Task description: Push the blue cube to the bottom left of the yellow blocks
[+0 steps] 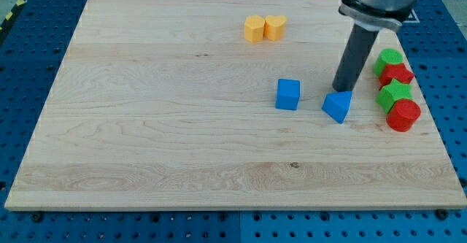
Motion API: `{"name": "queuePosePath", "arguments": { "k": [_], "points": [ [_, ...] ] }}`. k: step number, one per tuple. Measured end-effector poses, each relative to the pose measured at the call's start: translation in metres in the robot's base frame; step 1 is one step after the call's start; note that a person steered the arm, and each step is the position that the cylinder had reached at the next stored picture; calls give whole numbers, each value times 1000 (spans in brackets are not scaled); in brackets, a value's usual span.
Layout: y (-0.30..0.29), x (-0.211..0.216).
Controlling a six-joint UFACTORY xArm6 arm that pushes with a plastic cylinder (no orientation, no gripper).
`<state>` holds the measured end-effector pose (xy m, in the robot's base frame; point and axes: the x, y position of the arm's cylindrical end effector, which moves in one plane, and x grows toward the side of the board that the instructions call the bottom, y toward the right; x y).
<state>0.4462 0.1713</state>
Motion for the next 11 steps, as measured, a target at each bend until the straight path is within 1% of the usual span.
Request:
{"name": "queuePosePath", "arguments": {
  "k": [1, 2, 3, 4, 5, 6, 7, 8, 9, 10, 11],
  "points": [
    [-1, 31],
    [-26, 54],
    [-65, 50],
    [-83, 7],
    [-89, -33],
    [-89, -25],
    [-105, -30],
    [-175, -36],
    [-216, -36],
    [-216, -36],
    [-216, -79]
  ]
}}
